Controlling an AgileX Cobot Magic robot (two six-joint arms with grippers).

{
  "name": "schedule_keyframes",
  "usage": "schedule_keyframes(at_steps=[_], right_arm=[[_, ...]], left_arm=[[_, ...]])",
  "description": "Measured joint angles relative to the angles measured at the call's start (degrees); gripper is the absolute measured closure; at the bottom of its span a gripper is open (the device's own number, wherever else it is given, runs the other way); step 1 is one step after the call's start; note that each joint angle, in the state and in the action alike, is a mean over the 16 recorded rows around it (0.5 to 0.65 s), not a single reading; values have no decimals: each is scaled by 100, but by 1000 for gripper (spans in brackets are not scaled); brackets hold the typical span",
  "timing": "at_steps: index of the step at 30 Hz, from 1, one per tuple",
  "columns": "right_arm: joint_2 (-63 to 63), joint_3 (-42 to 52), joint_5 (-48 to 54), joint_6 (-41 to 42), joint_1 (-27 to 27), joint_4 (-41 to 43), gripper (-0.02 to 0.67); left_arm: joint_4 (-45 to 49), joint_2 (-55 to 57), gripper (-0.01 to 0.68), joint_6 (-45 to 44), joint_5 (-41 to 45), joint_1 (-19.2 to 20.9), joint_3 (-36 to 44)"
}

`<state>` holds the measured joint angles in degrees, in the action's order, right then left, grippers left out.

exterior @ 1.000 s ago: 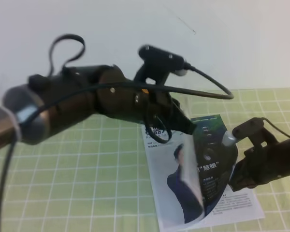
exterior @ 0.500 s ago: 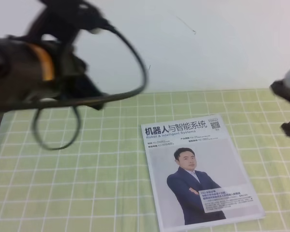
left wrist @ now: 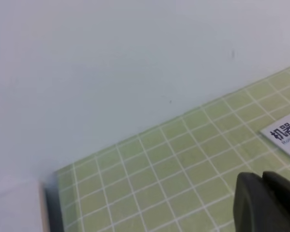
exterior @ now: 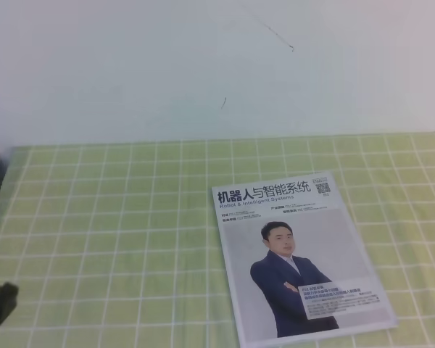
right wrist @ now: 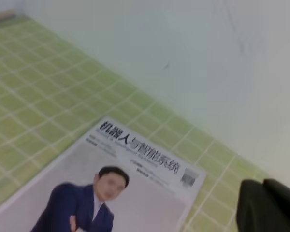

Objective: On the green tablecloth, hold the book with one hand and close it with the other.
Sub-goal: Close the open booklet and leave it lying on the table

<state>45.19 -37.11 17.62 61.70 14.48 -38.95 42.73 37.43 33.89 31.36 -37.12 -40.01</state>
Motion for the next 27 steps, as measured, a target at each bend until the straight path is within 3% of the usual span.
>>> schedule_keyframes(at_steps=[11, 20, 27], right_arm=[[-1663, 1162, 1200, -458, 0, 921, 652], [-2398, 1334, 2582, -1424, 0, 1796, 652], [-2504, 1345, 2973, -1824, 0, 2003, 652]], left_arm=[[23, -1818, 676, 131, -683, 0, 1616], [32, -2172, 676, 151, -774, 0, 2105], [38, -2179, 676, 153, -782, 0, 2231]])
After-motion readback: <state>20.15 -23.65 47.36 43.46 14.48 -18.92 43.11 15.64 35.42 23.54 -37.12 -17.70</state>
